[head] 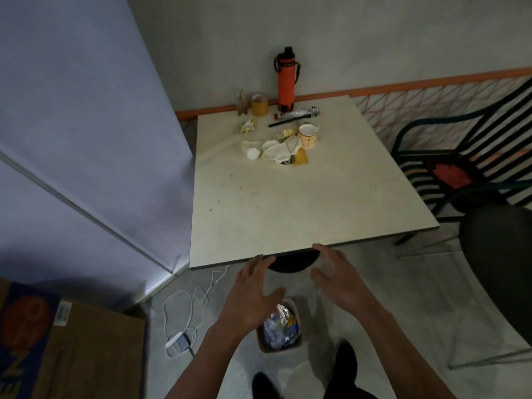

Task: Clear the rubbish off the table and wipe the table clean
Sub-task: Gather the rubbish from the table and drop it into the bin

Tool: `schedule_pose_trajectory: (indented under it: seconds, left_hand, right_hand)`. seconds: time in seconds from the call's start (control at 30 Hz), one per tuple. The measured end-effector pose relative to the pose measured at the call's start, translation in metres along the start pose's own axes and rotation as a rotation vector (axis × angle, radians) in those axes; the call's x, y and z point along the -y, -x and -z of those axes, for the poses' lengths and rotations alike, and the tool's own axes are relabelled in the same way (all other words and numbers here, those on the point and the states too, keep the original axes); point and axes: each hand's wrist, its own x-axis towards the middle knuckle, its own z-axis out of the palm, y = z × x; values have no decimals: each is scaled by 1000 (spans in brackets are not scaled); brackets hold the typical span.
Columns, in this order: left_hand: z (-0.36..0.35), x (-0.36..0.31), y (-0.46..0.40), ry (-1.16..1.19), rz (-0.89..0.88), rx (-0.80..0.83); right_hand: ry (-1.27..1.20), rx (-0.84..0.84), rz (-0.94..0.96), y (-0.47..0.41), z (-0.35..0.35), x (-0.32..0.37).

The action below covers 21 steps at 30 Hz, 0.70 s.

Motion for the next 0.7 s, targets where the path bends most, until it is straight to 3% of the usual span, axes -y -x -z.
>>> schedule_pose_trajectory:
  seconds: [0.7]
  left_hand:
    - [-61,-175,-125,64,72,-193]
  right_hand:
    - [-15,-13,96,-94,201,-74]
